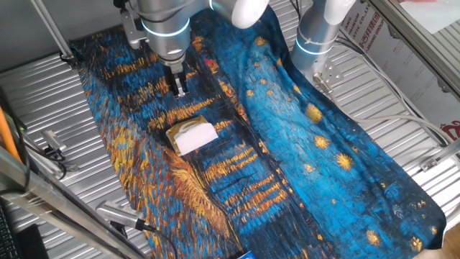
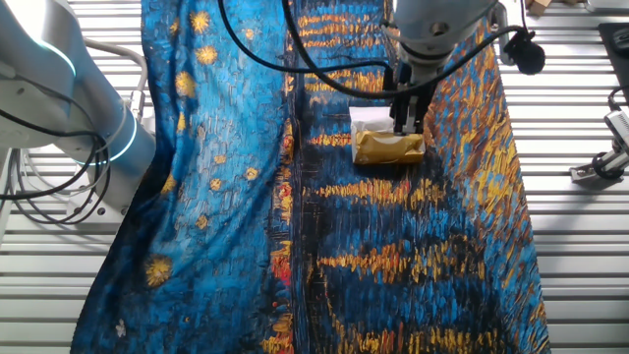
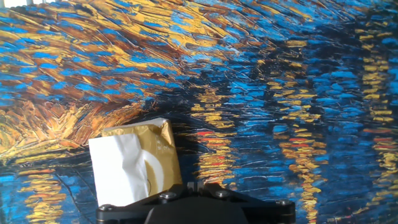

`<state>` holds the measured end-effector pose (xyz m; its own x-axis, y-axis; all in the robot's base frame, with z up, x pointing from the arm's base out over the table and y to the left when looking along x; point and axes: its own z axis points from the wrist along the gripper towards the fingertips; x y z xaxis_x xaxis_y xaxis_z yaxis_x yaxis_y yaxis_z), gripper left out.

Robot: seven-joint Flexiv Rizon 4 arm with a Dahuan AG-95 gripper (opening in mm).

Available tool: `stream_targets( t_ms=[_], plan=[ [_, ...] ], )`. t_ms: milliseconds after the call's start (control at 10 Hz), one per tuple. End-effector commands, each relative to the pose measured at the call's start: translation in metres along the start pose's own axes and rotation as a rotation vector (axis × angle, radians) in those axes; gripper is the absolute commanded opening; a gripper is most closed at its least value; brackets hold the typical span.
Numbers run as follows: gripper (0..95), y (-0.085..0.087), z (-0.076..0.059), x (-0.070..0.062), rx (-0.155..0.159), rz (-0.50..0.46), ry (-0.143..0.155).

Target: Pull out a napkin

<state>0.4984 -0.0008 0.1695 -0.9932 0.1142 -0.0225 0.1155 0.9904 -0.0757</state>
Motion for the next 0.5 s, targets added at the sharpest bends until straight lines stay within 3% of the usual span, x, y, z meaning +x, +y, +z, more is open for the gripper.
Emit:
stream_targets(
  t_ms=[100, 300, 500],
  plan=[
    [0.0, 0.0003, 0.0003, -0.0008, -0.003, 0.0, 0.001],
    [0.0, 0.0003, 0.0003, -0.0008, -0.006, -0.001, 0.001],
    [0.0, 0.0003, 0.0003, -0.0008, -0.028, 0.0, 0.007]
  ],
)
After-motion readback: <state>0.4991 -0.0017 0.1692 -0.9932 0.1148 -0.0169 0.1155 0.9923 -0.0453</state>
